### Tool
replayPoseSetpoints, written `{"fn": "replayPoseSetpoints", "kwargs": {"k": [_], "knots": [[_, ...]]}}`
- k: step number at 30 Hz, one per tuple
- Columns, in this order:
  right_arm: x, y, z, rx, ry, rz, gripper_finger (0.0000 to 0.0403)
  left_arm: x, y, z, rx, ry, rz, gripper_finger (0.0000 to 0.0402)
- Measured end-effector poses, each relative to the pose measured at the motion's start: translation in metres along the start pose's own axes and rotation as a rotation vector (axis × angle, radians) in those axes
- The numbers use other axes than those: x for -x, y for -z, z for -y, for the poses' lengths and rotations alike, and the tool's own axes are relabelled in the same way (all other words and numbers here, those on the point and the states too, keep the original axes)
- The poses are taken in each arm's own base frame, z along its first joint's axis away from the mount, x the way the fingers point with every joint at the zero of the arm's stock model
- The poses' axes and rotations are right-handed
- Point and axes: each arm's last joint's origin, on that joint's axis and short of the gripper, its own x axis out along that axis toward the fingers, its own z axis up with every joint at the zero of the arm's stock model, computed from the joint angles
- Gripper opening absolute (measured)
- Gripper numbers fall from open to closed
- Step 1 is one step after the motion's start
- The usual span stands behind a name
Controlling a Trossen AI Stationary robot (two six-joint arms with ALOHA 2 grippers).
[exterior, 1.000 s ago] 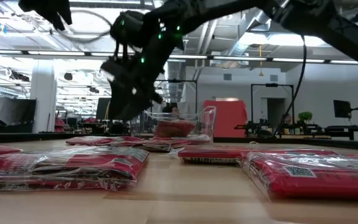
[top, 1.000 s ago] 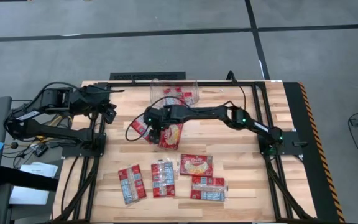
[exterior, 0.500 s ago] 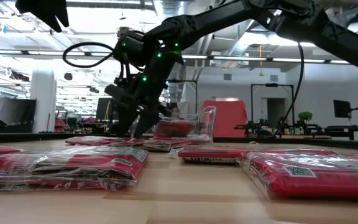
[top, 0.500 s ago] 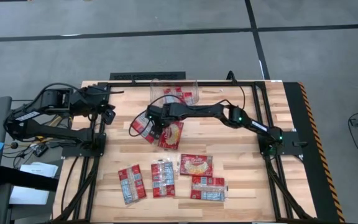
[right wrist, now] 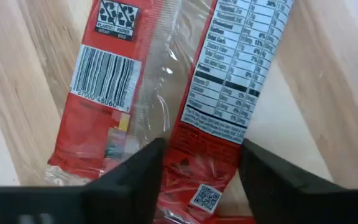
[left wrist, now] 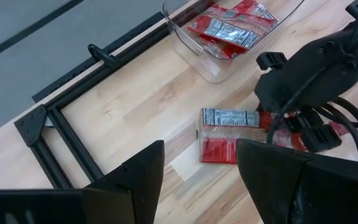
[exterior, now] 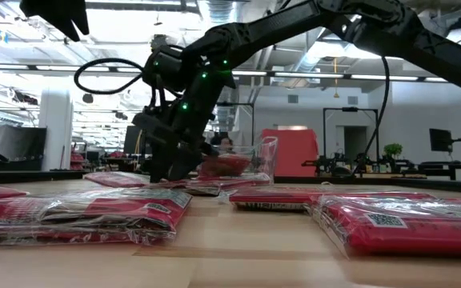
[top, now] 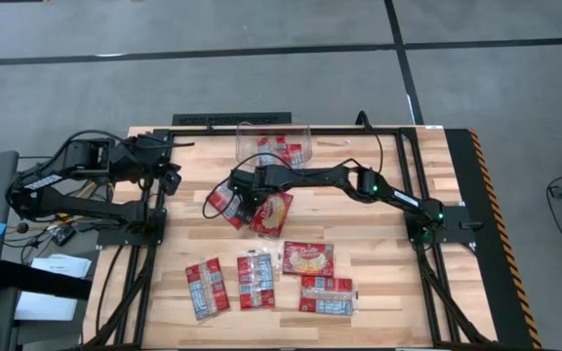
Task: Sort popcorn bags into baskets
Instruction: Put the red popcorn pack into the transparent bin
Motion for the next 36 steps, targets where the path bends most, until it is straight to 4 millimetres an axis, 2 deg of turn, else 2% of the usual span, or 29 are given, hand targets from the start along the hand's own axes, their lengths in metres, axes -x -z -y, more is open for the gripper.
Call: {"fn": "replayPoseSetpoints", "kwargs": {"k": [8,10,14,18,26,32,36], "knots": [[-0.002,0.002,-0.004,0.023,-0.067,-0.026,0.0035,0.000,0.000,0.000,0.001,-0.004,0.002,0.0189],[-0.001,0.002,-0.005,0.025,-0.069,-0.026,0.0012,0.000,0.000,0.000,0.001,-0.004,0.002,0.0189],[0.002,0.002,-0.005,0.018,-0.068,-0.026,0.0013,0.000,0.000,0.000,0.000,-0.004,0.002,0.0189],[0.018,-0.001,-0.008,0.019,-0.068,-0.013,0.0006,0.000,0.001,-0.001,-0.005,-0.009,-0.005,0.0189],[0.078,-0.025,0.008,-0.005,-0.110,0.108,0.0004,0.000,0.001,-0.001,-0.009,-0.023,-0.004,0.0189],[0.132,-0.040,0.041,0.011,-0.083,0.202,0.0004,0.000,0.001,-0.002,-0.009,-0.029,0.000,0.0189],[0.165,-0.046,0.082,0.044,-0.003,0.237,0.0004,0.000,0.001,-0.002,-0.009,-0.029,0.000,0.0189]]}}
